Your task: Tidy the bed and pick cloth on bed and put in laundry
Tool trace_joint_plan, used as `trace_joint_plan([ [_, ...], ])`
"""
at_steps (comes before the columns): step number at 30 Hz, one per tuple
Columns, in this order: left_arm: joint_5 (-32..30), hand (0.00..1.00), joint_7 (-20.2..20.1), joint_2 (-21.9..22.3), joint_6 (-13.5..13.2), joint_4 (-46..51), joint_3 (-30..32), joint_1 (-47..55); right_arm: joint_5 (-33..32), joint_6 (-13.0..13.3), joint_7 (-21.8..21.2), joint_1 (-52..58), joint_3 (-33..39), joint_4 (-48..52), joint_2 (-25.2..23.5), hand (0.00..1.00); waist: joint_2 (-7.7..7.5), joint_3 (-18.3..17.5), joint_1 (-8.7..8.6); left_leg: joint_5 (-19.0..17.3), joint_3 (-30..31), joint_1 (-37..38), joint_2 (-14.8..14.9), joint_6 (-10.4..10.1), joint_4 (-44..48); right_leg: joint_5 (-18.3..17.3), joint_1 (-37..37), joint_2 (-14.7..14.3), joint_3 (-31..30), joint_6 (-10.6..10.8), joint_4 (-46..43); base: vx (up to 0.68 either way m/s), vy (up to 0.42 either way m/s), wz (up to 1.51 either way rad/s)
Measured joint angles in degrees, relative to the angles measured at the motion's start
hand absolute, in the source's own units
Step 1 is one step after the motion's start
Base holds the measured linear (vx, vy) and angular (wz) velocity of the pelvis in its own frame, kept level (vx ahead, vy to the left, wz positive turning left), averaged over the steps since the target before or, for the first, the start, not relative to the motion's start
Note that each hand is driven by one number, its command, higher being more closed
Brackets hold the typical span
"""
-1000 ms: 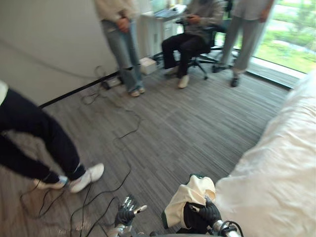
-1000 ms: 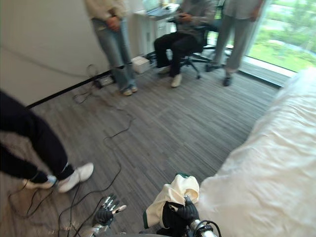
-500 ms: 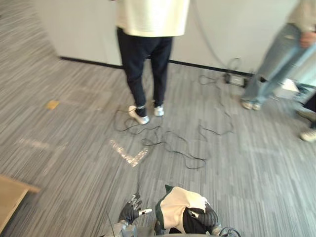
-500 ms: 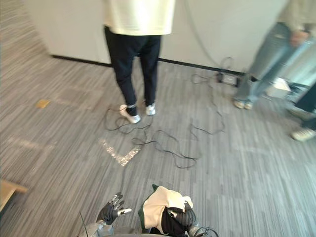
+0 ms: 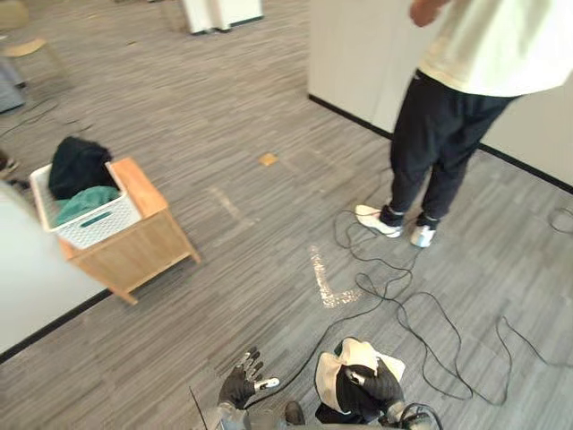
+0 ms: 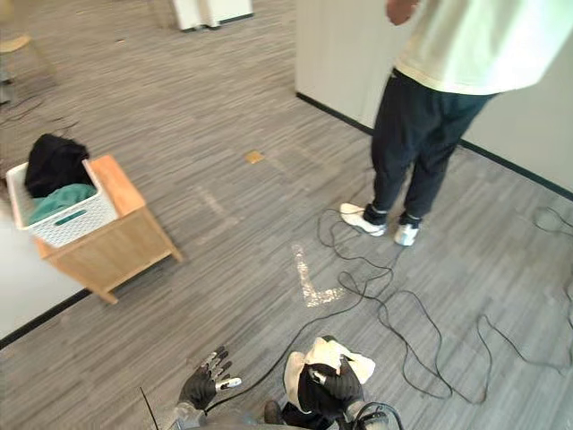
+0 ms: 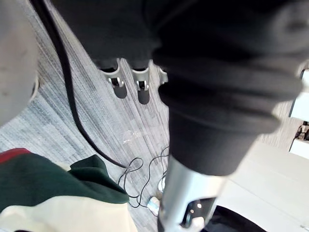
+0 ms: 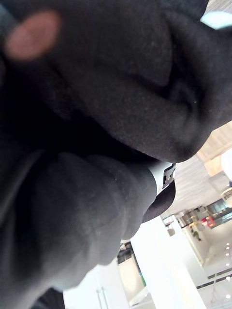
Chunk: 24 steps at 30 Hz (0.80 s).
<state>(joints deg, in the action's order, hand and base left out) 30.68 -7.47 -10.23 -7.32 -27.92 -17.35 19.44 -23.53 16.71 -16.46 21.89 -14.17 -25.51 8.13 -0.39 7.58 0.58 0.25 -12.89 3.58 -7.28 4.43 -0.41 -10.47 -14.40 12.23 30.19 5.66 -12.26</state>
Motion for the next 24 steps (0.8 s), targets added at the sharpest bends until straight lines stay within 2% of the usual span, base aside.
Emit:
trace_joint_plan([
  [3, 0.1, 0.0, 0.01, -0.03, 0.18, 0.55, 0.0, 0.66, -2.17, -1.04, 1.59, -0.17, 0.22, -0.12, -1.47, 1.0, -0.78, -0.4, -0.33, 3.12, 3.52, 1.92, -0.7, 0.57, -5.03, 0.04, -0.13, -0.07, 0.9, -0.04, -2.04, -0.01, -0.088, 0.56],
  [4, 0.09, 0.0, 0.01, 0.02, 0.18, 0.47, -0.16, 0.81, -3.14, -1.02, 1.64, -0.08, 0.25, -0.55, -1.59, 1.0, -1.42, -0.01, -1.17, 2.93, 4.99, 1.49, -0.6, 0.62, -5.37, 0.04, 0.88, 0.78, 1.45, -0.04, -5.98, -0.05, -0.07, 0.68],
  [5, 0.1, 0.0, 0.01, 0.07, 0.16, 0.44, -0.32, 0.9, -3.32, -1.01, 1.65, -0.05, 0.26, -0.81, -1.61, 1.0, -1.36, -0.03, -1.56, 2.48, 5.46, 1.56, -0.47, 0.82, -5.37, 0.04, 1.92, 1.57, 1.37, -0.03, -9.07, -0.06, 0.001, 0.63],
  [6, 0.1, 0.0, 0.0, 0.04, 0.05, 0.39, -0.5, 0.84, -3.4, -0.92, 1.66, 0.38, 0.69, -0.86, -1.5, 1.0, -1.37, 0.02, -1.86, 1.56, 5.99, 2.08, -0.44, 2.07, -5.39, 0.31, 5.02, 3.96, 0.52, -0.46, -17.8, -0.03, 0.063, 0.44],
  [7, 0.12, 0.0, 0.05, -0.02, -0.31, 0.33, -0.52, 0.67, -3.38, -0.7, 1.63, 1.12, 1.14, -0.86, -1.2, 1.0, -1.86, 0.26, -2.21, 1.34, 6.52, 2.76, -0.49, 2.38, -5.34, 2.21, 9.02, 5.83, -1.72, -3.38, -27.02, 0.02, 0.072, 0.33],
  [8, 0.12, 0.0, 0.06, -0.18, -0.53, 0.33, -0.59, 0.61, -3.37, -0.57, 1.62, 1.46, 1.15, -0.94, -1.3, 1.0, -1.19, 0.54, -2.4, 1.82, 7.12, 3.01, -0.5, 2.1, -5.16, 2.62, 10.99, 6.15, -3.12, -4.69, -30.41, 0.08, 0.064, 0.44],
  [9, 0.12, 0.0, 0.12, -0.51, -0.58, 0.1, -0.76, 0.06, -3.36, -0.25, 1.61, 2.11, 1.26, -1.13, -1.93, 1.0, -1.46, 0.7, -3.43, 2.1, 9.11, 3.28, -0.17, 2.4, -4.54, -1.47, 13.01, 5.64, -5.91, -3.21, -33.05, 0.1, 0.049, 0.61],
  [10, 0.11, 0.0, 0.3, -0.79, -0.74, -0.79, -0.83, -0.93, -3.35, 0.24, 1.54, 2.82, 1.19, -1.36, -2.29, 1.0, -1.57, 0.7, -3.85, 2.31, 10.79, 3.31, 0.46, 2.1, -4.38, -4.54, 13.83, 3.68, -7.7, -1.8, -31.46, 0.11, 0.043, 0.72],
  [12, 0.14, 0.0, 0.92, -1.03, -0.76, -2.13, -0.82, -1.67, -3.41, 1.46, 1.47, 3.35, 1.36, -2.01, -2.47, 1.0, -1.55, 0.73, -4.66, 2.45, 12.96, 3.4, 1.16, 1.85, -3.81, -6.35, 13.57, 0.83, -9.84, -1.01, -24.78, 0.07, 0.013, 0.7],
  [13, 0.14, 0.0, 1.29, -1.23, -0.76, -2.45, -1.02, -1.93, -3.54, 1.79, 1.47, 3.25, 1.37, -2.53, -2.57, 1.0, -1.56, 0.72, -4.59, 2.45, 14.14, 3.34, 1.16, 1.81, -3.52, -6.29, 12.96, -0.64, -11.43, -1.09, -19.06, 0.04, -0.011, 0.69],
  [15, 0.16, 0.0, 1.37, -1.2, -0.76, -2.65, -0.98, -2.05, -3.79, 1.84, 1.45, 3.24, 1.36, -2.65, -2.64, 1.0, -1.63, 0.69, -4.27, 2.49, 15.04, 3.29, 0.78, 1.59, -3.58, -5.93, 11.77, -1.63, -12.3, -1.59, -12.24, 0.02, -0.027, 0.43],
  [16, 0.17, 0.0, 1.47, -1.41, -0.75, -2.8, -0.88, -2.09, -4.21, 1.83, 1.42, 3.08, 1.36, -2.89, -2.75, 1.0, -2.17, 0.67, -3.56, 0.99, 13.29, 3.05, 0.36, 1.21, -3.65, -3.61, 10.31, -1.68, -12.78, -2.36, -6.45, -0.01, -0.05, 0.26],
  [17, 0.17, 0.0, 1.49, -2.08, -0.79, -2.41, -0.56, -1.95, -5.0, 1.83, 1.4, 3.22, 1.37, -2.88, -2.98, 1.0, -3.17, 0.65, -3.02, -1.14, 6.49, 2.84, 0.4, 0.36, -3.21, 2.29, 8.36, -0.49, -12.67, -2.13, -2.29, -0.01, -0.118, 0.2],
  [18, 0.16, 0.0, 1.67, -1.97, -0.72, -2.86, -0.51, -2.16, -5.37, 1.78, 1.4, 3.2, 1.52, -2.96, -2.82, 1.0, -3.47, 0.49, -3.0, -1.07, 4.85, 2.66, 0.48, 0.34, -2.8, 2.15, 7.52, -0.32, -12.64, -1.3, -0.89, -0.01, -0.138, 0.12],
  [20, 0.16, 0.0, 1.62, -1.43, -0.73, -3.43, -0.57, -1.68, -5.43, 1.39, 1.42, 2.42, 1.86, -3.02, -2.05, 1.0, -1.87, 0.5, -3.01, -0.51, 4.73, 2.5, 0.53, -0.28, -2.85, 2.13, 7.03, -0.76, -13.04, -1.28, 0.85, 0.01, -0.107, -0.03],
  [22, 0.13, 0.0, 1.47, -1.15, -0.76, -3.64, -0.59, -0.67, -5.49, 1.09, 1.46, 2.42, 1.9, -3.03, -2.11, 1.0, -1.53, 0.31, -3.25, -0.07, 4.79, 2.87, 0.7, -0.19, -3.77, 2.13, 6.57, -1.42, -13.1, -1.28, 1.92, 0.03, -0.089, -0.02],
  [23, -1.6, 0.0, 1.54, -0.12, -0.69, -5.33, -2.84, 0.94, -5.37, 0.14, 1.47, -0.04, 0.24, -6.92, -2.07, 1.0, 0.59, -1.28, -5.98, 2.8, 5.0, 2.39, 3.41, -0.87, -5.51, 3.35, 4.71, -5.82, -13.3, -2.27, 8.47, 0.02, -0.046, -0.01],
  [24, -1.6, 0.0, 1.54, -0.12, -0.69, -5.33, -2.84, 0.94, -5.37, 0.14, 1.47, -0.04, 0.24, -6.92, -2.06, 1.0, 0.59, -1.28, -5.98, 2.8, 5.0, 2.39, 3.41, -0.87, -5.51, 3.35, 4.71, -5.82, -13.3, -2.27, 8.47, 0.0, 0.0, 0.0],
])
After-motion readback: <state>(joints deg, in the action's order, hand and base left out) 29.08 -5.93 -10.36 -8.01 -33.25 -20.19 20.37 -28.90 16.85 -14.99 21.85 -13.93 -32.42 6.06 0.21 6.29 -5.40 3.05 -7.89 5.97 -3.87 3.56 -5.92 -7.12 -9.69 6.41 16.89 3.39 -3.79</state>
